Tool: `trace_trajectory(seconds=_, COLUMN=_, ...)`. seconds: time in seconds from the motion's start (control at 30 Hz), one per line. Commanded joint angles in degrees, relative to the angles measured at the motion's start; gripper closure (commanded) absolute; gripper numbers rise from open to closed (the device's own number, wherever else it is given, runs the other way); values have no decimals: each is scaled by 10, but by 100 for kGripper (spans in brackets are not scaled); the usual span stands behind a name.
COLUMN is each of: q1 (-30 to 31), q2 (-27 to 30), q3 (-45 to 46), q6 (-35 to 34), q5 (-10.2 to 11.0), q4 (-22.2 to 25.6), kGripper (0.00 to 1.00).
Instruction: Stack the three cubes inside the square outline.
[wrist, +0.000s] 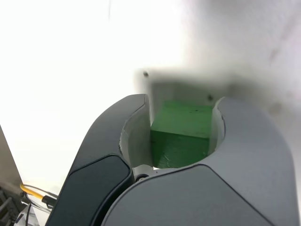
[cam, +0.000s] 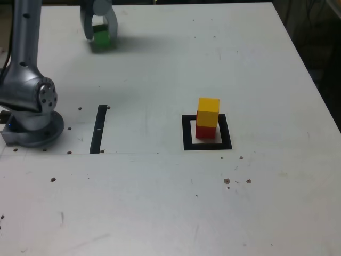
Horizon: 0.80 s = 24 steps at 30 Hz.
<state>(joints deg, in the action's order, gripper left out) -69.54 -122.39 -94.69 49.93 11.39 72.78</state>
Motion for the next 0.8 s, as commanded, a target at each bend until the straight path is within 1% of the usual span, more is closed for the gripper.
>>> trace_trajectory(seconds=0.0, q1=7, q2=11, q3=0, q6=1, q5=-5, q4=7, kGripper=67)
trace_trajectory(seconds=0.2, q1=45, q2=47, q3=2, q6=-8, q5=-23, q4=33, kGripper=67)
trace_trajectory(seconds=0.5, q1=158, q2=114, q3=-2, q6=-63, q5=-26, q4=87, kGripper=67)
trace_trajectory(seconds=0.77, q1=251, q2=158, q3=9, q6=-117, q5=-37, q4=104, kGripper=67)
